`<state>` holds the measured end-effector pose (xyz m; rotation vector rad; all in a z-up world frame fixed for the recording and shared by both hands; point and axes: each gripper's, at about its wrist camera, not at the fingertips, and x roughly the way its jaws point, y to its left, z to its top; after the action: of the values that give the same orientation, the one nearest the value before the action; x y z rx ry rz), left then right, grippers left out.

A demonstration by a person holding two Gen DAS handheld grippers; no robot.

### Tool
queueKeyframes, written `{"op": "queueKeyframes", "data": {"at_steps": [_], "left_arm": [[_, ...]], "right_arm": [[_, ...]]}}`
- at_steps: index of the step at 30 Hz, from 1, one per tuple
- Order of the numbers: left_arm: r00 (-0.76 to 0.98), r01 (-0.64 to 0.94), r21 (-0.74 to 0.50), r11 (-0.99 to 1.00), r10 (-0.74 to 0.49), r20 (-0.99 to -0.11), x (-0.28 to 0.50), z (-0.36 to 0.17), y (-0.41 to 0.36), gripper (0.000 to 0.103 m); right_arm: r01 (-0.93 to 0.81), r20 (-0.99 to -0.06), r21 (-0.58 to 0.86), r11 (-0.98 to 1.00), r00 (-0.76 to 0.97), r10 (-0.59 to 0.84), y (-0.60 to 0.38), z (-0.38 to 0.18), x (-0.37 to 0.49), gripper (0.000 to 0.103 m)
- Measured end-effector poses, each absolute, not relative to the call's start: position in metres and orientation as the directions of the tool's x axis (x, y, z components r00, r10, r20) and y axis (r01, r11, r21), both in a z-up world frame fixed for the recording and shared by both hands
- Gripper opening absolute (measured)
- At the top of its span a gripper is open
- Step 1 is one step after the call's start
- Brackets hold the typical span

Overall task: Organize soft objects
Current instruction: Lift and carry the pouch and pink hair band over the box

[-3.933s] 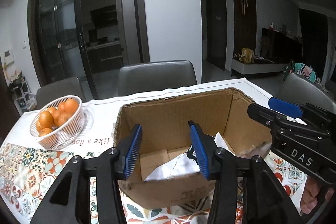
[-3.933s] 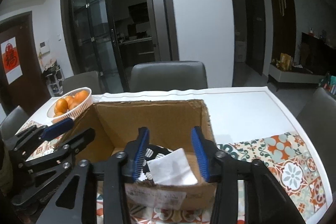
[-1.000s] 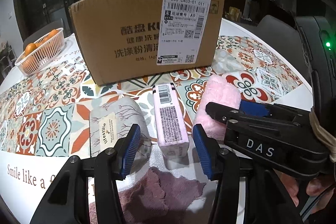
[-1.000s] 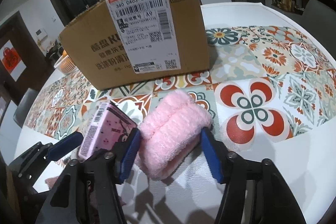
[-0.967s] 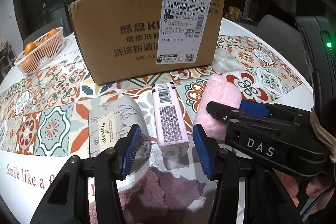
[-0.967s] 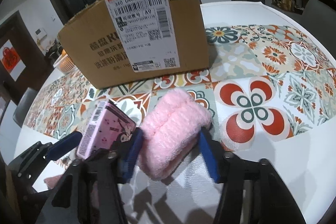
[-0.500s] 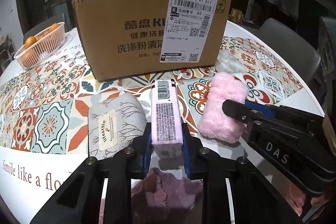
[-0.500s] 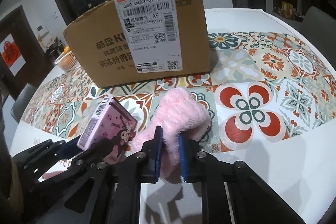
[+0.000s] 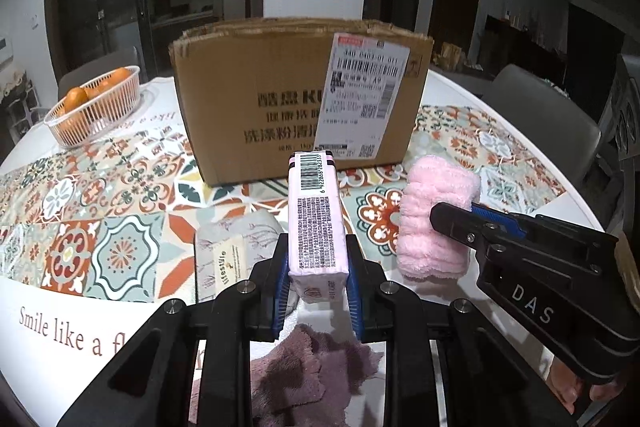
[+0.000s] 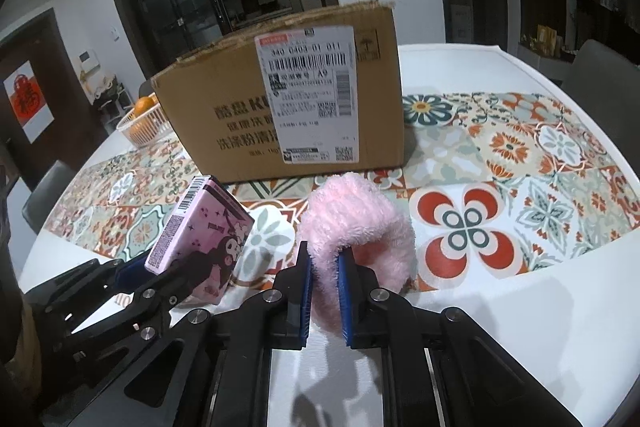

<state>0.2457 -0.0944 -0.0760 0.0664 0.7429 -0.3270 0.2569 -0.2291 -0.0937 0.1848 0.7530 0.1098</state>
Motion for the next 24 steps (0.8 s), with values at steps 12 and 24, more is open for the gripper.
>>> {"op": "queueKeyframes", "data": {"at_steps": [12, 24], "left_arm": [[0.734, 0.309, -0.068, 0.949, -0.284, -0.617, 0.234, -0.043, -0.085, 0.025], [0.78, 0.289, -0.071, 0.955, -0.278, -0.561, 0.225, -0.016, -0.07, 0.025]], "right_arm": [[-0.046, -0.617, 0.198, 0.979, 0.771, 0.161, -0.225, -0.064, 0.24, 0.013], [-0.066, -0.553, 0.176, 0.982, 0.819, 0.154, -0.216, -0.029, 0.225, 0.013]]}}
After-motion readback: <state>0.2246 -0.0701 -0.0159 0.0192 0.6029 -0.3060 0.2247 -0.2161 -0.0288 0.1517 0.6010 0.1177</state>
